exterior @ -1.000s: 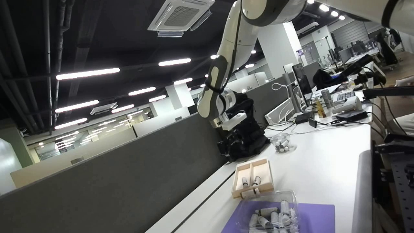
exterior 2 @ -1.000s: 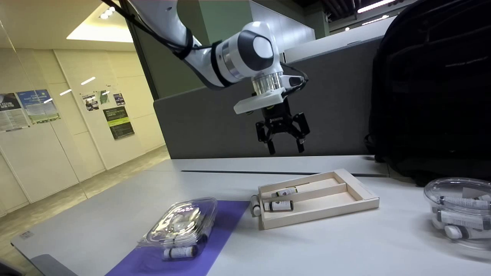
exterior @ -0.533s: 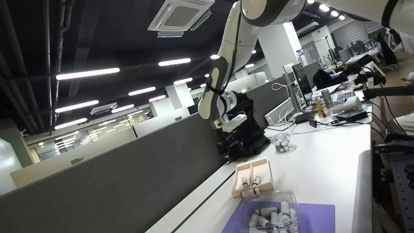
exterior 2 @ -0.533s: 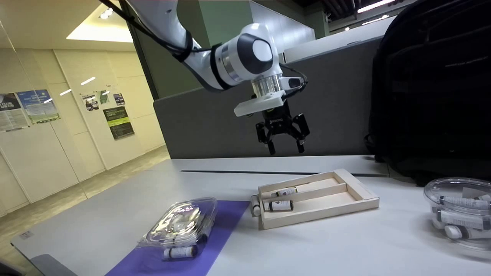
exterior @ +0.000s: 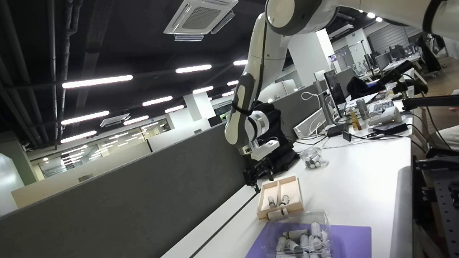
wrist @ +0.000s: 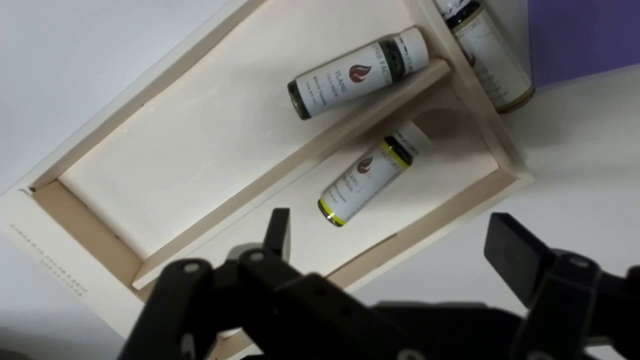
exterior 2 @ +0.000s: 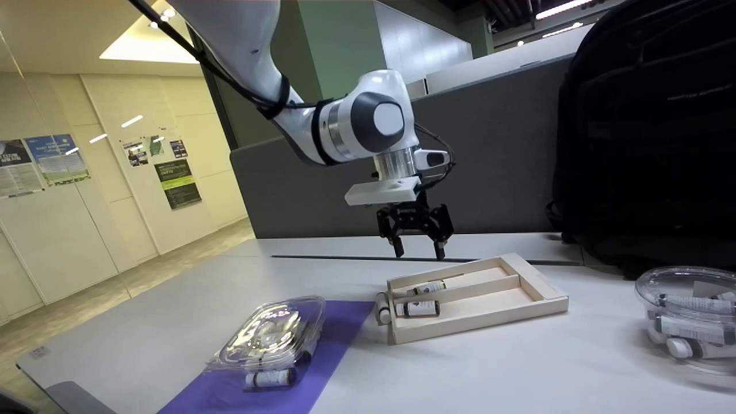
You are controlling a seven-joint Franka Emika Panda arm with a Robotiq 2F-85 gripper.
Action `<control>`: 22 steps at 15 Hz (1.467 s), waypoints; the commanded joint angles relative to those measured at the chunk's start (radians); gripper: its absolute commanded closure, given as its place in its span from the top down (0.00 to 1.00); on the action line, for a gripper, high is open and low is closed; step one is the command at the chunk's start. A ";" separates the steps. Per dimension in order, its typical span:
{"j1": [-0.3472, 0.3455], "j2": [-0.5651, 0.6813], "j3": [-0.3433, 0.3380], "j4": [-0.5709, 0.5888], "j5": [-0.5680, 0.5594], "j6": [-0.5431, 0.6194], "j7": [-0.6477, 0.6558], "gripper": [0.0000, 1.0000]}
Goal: Move a bottle from the tray to the table
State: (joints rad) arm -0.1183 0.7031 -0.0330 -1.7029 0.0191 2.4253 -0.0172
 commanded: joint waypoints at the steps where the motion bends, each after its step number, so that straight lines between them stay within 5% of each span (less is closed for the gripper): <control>1: -0.008 0.020 0.004 -0.005 0.023 0.019 -0.011 1.00; 22: -0.002 0.163 0.010 0.133 0.001 -0.012 -0.070 1.00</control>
State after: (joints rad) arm -0.1177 0.8355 -0.0225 -1.6183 0.0225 2.4385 -0.0800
